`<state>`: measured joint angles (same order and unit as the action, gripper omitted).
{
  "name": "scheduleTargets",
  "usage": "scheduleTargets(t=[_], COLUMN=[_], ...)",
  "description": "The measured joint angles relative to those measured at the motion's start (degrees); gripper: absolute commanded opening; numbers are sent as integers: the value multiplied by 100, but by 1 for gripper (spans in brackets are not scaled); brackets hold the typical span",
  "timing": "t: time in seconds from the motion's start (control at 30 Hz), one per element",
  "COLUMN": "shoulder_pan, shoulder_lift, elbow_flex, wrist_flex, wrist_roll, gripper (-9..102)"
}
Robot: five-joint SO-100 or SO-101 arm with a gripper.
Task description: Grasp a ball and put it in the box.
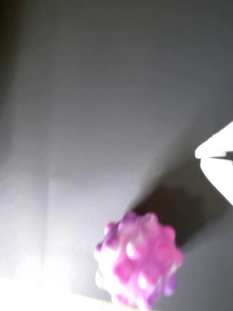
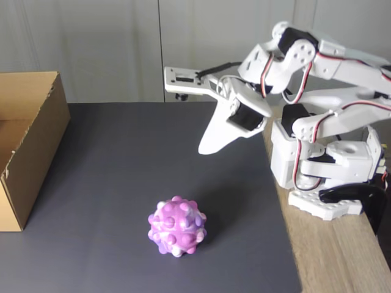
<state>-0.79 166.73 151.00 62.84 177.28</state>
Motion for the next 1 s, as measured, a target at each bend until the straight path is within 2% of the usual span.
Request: scheduleTargets(t=[0.27, 0.7, 1.0], shoulder_pan=[-1063, -1819, -1644], shoulder_lift=[-809, -2786, -2971], elbow_flex=[-835, -1582, -1266], wrist_flex=[-123, -1512, -1784], wrist_roll=[-246, -316, -167], gripper=[0, 1, 31])
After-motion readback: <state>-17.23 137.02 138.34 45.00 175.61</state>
